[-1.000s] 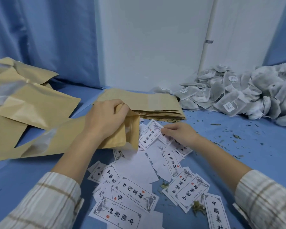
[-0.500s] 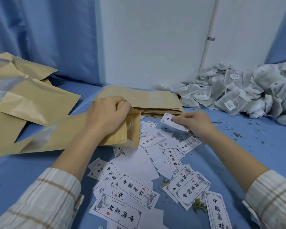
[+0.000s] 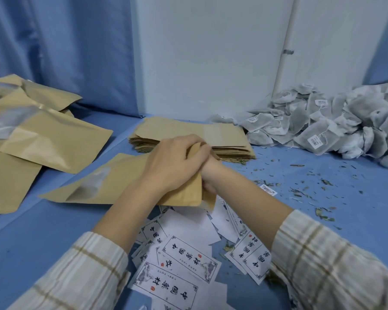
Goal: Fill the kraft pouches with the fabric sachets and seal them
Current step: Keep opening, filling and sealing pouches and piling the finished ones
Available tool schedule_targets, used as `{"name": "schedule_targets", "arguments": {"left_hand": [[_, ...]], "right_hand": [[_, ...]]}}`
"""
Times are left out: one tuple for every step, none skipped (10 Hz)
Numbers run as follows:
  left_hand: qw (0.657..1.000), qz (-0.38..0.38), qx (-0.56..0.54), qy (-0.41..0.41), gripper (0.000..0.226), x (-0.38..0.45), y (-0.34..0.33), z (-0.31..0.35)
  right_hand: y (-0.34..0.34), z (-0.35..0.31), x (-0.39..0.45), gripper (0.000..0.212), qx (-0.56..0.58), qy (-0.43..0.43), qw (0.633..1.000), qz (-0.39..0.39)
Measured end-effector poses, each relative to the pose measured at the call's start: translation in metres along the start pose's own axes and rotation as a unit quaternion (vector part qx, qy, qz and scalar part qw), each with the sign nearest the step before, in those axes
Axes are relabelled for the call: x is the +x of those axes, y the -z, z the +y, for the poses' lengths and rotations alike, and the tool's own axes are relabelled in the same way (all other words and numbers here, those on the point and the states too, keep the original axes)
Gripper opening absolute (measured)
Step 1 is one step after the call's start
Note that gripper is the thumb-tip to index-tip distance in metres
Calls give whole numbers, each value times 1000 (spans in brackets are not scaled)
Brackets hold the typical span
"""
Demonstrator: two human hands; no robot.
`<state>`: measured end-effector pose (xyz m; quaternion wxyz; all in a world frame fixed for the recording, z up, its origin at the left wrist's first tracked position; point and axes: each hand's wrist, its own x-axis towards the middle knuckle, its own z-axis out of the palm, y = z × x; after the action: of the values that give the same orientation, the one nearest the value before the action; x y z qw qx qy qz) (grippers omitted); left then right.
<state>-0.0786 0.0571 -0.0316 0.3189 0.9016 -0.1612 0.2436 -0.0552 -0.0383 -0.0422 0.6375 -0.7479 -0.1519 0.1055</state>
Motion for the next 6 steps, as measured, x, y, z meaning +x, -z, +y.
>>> {"name": "schedule_targets", "arguments": {"left_hand": [[997,-55,37,-46,66,-2,1,2],[997,-46,-28,-63,83,-8,19,-7],[992,-83,-24,-91,94,-16,39,-22],[988,-114,18,-102,113,-21,43,-27],[994,-36,0,-107,95,-19,40,-19],[994,-21,-42,-102,87,-12,47,-9]], "right_hand": [[-1,2,-2,42,-41,29,998,24],[6,-11,0,40,-6,-40,999,-13],[15,-36,2,22,53,-77,994,50],[16,-59,-3,16,77,-47,996,28],[16,-74,-9,15,20,-55,998,8],[21,-98,-15,15,-163,-37,986,-12]]}}
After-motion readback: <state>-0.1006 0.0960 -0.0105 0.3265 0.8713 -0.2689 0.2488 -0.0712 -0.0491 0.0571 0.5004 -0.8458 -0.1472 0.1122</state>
